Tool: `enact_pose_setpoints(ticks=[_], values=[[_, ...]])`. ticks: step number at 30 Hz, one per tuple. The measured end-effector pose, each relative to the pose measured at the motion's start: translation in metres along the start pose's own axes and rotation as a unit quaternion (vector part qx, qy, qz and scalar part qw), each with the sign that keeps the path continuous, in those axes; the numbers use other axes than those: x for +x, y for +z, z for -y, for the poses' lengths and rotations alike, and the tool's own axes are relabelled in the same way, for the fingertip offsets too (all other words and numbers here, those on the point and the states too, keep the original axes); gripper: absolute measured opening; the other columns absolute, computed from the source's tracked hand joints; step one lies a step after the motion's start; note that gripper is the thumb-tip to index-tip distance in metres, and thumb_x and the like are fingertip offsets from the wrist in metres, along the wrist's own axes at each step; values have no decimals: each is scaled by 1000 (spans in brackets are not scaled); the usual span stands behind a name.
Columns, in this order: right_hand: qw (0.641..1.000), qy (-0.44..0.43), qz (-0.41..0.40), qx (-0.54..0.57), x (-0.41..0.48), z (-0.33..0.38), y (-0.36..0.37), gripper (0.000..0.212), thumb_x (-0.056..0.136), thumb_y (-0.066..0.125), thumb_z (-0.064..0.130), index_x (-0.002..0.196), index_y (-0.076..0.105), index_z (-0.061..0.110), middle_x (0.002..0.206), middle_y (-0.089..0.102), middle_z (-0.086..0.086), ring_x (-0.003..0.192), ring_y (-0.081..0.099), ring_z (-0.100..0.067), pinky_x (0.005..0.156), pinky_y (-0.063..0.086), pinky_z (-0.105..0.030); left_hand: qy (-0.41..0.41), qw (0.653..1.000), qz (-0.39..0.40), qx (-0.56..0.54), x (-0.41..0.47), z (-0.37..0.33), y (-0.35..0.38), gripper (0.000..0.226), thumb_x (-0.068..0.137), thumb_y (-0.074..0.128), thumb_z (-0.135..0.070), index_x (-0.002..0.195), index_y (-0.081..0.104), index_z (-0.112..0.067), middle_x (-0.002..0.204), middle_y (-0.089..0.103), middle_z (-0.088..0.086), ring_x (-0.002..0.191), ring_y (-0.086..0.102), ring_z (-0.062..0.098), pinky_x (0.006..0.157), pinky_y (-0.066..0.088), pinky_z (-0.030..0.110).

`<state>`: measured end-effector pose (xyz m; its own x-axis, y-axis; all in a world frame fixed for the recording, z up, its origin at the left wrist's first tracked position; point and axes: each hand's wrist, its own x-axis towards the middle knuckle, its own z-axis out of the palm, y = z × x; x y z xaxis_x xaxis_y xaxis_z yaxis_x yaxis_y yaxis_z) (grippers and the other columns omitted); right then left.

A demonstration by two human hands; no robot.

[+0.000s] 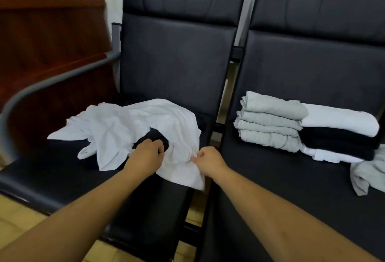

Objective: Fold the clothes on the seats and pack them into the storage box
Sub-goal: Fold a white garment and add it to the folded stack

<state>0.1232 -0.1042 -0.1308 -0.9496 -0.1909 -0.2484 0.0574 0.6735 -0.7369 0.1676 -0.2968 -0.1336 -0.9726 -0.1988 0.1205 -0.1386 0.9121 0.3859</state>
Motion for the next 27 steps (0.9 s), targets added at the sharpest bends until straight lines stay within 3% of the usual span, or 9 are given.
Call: enact_pose_setpoints(ticks=[2,5,7,9,10,12,16,22,27], values=[[986,-15,4,166,-4,18,-14,28,96,59,15,70,50,17,76,52,-2,78,52,-19,68,41,-26,-25,997,-49,-53,-1,-5,-7,38,99,53,-31,67,50,-11,67,51,2,65,50,17,52,30,24],[857,-55,43,510,-11,50,-49,17,96,53,10,99,65,-1,104,67,-19,104,59,-31,98,47,-41,-178,925,-10,-335,10,-22,-34,57,100,46,-51,87,64,2,82,69,11,71,65,20,65,50,25],[804,-80,87,582,-25,70,-72,39,100,49,16,129,57,-9,130,62,-24,121,60,-34,109,44,-47,-238,752,127,-601,22,-28,-44,76,91,50,-68,117,51,4,109,66,21,101,68,31,86,56,37],[784,-83,106,606,-37,84,-89,39,103,45,21,130,58,-6,123,67,-20,114,66,-32,99,53,-44,-242,548,191,-778,31,-36,-53,104,79,58,-77,142,30,1,130,53,30,121,57,44,101,49,52],[771,-83,106,622,-44,89,-97,36,104,45,21,124,62,-4,115,70,-18,105,70,-31,91,58,-42,-235,484,170,-826,35,-40,-58,107,78,59,-77,143,29,3,133,50,32,122,55,48,102,47,56],[757,-68,103,642,-58,94,-109,32,103,47,22,109,67,-2,101,72,-17,90,72,-31,79,62,-41,-230,433,84,-868,45,-47,-72,85,86,59,-67,132,44,3,126,58,30,115,59,47,96,50,58],[776,-64,80,622,-76,77,-130,38,98,51,20,75,76,4,82,69,-10,75,70,-25,79,57,-37,-199,416,13,-887,53,-50,-90,39,103,50,-30,122,56,2,125,64,23,119,60,37,106,46,49],[854,5,95,511,-90,33,-140,19,92,57,15,104,65,3,109,61,-15,105,63,-32,106,44,-48,-70,520,-20,-851,41,-80,-150,19,101,44,-6,107,62,-5,122,67,15,121,60,32,108,44,46],[879,5,56,474,-104,40,-141,31,98,57,38,85,61,10,88,61,-7,84,66,-22,80,56,-37,-2,597,38,-802,4,-136,-202,24,95,57,-10,115,61,2,115,71,21,108,68,36,97,53,51]])
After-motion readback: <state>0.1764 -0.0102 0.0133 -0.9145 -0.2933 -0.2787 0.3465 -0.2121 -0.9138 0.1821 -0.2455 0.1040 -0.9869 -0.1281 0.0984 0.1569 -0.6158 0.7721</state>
